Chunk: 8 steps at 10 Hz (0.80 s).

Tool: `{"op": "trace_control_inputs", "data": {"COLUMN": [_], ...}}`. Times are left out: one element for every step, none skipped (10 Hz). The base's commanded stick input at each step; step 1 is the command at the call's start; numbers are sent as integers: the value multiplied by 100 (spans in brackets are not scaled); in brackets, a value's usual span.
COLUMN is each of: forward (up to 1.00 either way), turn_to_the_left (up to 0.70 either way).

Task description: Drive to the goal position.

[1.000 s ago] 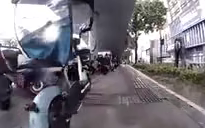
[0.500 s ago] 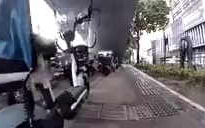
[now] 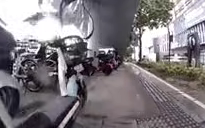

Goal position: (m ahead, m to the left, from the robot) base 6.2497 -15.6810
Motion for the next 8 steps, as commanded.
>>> {"op": "trace_control_inputs", "data": {"forward": [53, 10, 0, 0, 0, 0, 0, 0], "turn_to_the_left": [0, 0, 0, 0, 0, 0, 0, 0]}}
